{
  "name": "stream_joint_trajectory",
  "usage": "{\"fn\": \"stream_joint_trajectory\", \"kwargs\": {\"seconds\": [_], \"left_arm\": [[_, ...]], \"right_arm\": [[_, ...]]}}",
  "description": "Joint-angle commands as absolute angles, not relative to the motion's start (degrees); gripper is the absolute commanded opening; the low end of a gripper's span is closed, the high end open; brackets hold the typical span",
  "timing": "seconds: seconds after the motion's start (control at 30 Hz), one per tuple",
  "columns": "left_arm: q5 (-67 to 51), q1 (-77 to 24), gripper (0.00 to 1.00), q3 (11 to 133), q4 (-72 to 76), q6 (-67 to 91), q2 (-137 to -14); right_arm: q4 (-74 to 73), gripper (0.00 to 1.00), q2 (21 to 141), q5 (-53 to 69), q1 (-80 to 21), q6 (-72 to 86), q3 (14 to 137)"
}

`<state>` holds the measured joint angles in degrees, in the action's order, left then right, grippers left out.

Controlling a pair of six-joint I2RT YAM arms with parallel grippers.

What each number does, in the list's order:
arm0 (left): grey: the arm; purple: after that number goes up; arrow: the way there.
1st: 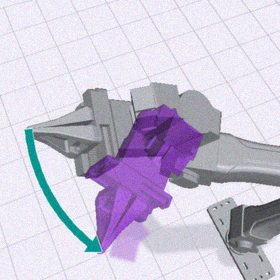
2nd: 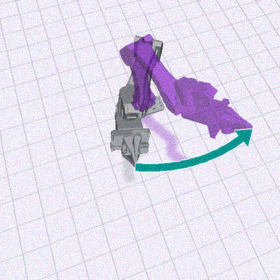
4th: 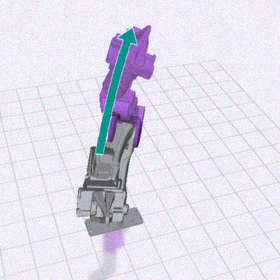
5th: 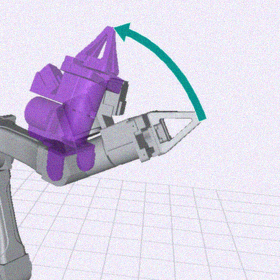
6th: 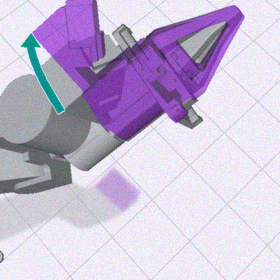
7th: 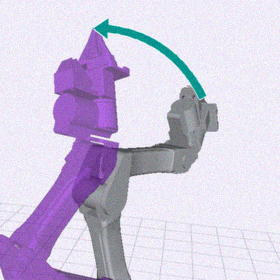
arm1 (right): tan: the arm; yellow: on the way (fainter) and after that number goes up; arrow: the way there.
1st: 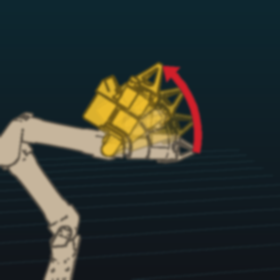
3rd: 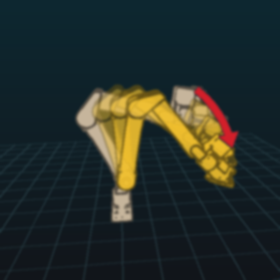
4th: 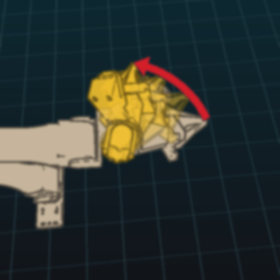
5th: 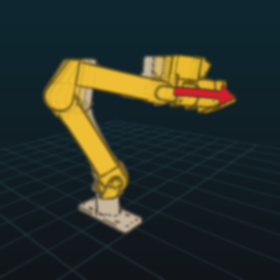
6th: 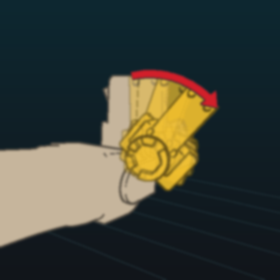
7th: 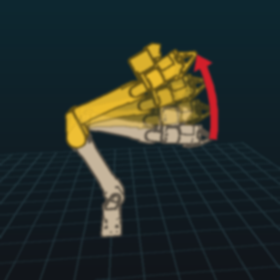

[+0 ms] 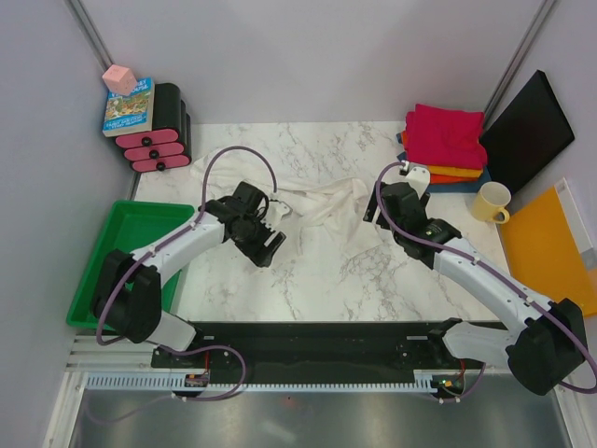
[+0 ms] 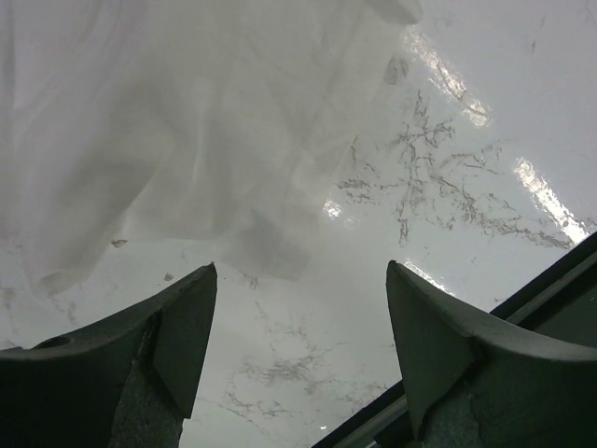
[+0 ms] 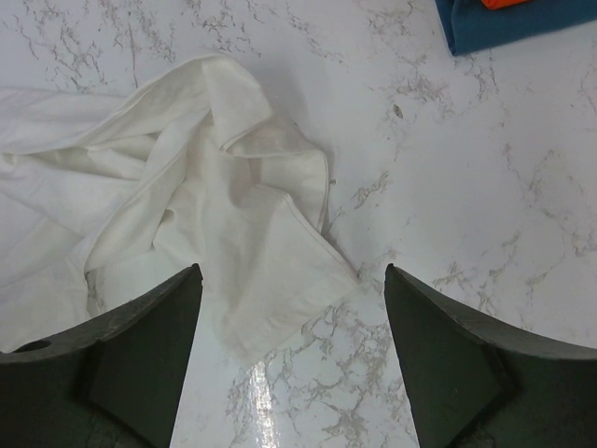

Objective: Fold and stack the t-shirts
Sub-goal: Flatten out the tshirt

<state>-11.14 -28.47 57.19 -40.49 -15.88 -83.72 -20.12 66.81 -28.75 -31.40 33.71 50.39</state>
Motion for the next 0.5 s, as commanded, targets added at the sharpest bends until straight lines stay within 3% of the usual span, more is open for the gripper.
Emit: {"fn": "stream_joint_trajectory", "kwargs": {"seconds": [0.0,0.47], "left_arm": [[-11.95,-28.56,0.79,56.52,-40.34,-12.48,-85.43],[-12.22,-28.39,0.76,57.13,-42.89,-13.09,-93.69]], "right_arm": [[-18.63,0.86,66.88,-29.18,-31.55,33.75,50.45],[-18.37,0.86,67.59,-29.36,-31.55,33.66,50.45]]}}
